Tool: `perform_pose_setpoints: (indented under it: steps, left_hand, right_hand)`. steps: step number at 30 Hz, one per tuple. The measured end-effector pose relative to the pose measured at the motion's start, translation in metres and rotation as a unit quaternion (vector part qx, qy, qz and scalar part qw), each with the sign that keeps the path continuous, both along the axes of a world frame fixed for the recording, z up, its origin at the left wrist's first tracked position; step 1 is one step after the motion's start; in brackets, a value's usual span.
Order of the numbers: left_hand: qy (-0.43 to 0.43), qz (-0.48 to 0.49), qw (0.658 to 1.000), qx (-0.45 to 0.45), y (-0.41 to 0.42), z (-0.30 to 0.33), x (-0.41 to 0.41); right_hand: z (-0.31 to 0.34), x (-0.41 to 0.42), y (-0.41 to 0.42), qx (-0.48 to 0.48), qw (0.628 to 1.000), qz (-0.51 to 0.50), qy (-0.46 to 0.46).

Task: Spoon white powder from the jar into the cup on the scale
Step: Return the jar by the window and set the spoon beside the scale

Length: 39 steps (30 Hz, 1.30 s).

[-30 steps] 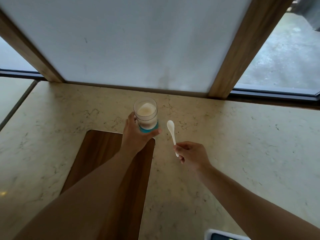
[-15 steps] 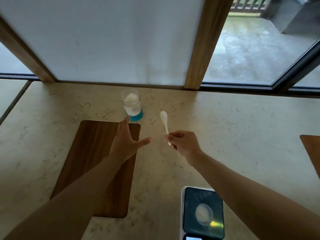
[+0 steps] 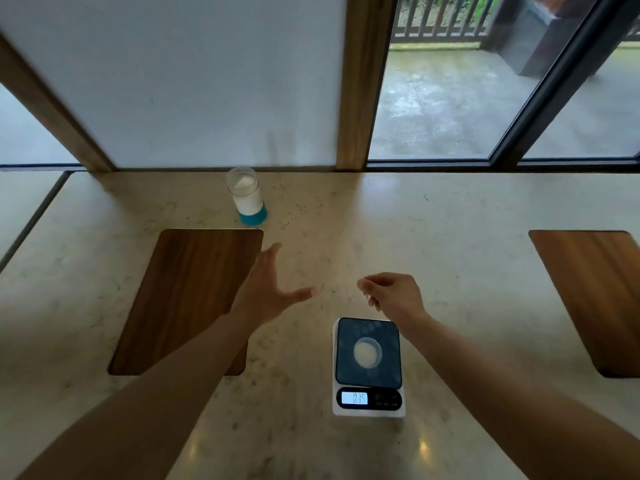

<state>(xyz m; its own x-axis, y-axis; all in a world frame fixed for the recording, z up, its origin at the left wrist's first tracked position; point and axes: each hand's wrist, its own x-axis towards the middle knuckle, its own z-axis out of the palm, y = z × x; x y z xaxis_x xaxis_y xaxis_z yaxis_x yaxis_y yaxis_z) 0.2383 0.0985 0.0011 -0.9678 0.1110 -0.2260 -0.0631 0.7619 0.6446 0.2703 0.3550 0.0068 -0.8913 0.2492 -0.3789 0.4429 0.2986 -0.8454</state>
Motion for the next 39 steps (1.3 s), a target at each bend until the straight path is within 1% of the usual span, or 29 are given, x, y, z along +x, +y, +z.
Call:
perform_pose_setpoints:
  steps: [5, 12, 18, 22, 30, 35, 39]
  left_hand:
    - [0.003, -0.025, 1.0, -0.006, 0.023, -0.002, 0.028]
    - [0.002, -0.06, 0.998, -0.018, 0.05, -0.014, 0.06]
    - [-0.02, -0.084, 0.996, -0.039, 0.064, -0.039, 0.089]
    - [-0.032, -0.095, 0.994, -0.035, 0.068, -0.056, 0.109]
    - [-0.021, -0.114, 0.993, 0.007, 0.076, -0.066, 0.132]
    - [-0.024, -0.118, 0.993, 0.013, 0.071, -0.073, 0.14]
    - [-0.02, -0.106, 0.994, 0.013, 0.068, -0.074, 0.142]
  right_hand:
    - [-0.01, 0.04, 0.026, -0.002, 0.999, -0.032, -0.006]
    - [-0.029, 0.085, 0.054, 0.04, 0.998, -0.046, -0.008]
    - [-0.054, 0.123, 0.075, 0.032, 0.996, -0.071, -0.041]
    - [-0.068, 0.146, 0.083, 0.039, 0.996, -0.049, -0.062]
    - [-0.089, 0.164, 0.083, 0.09, 0.991, -0.024, -0.096]
    - [-0.097, 0.167, 0.077, 0.104, 0.989, -0.001, -0.104]
    - [-0.099, 0.166, 0.074, 0.102, 0.99, -0.005, -0.096]
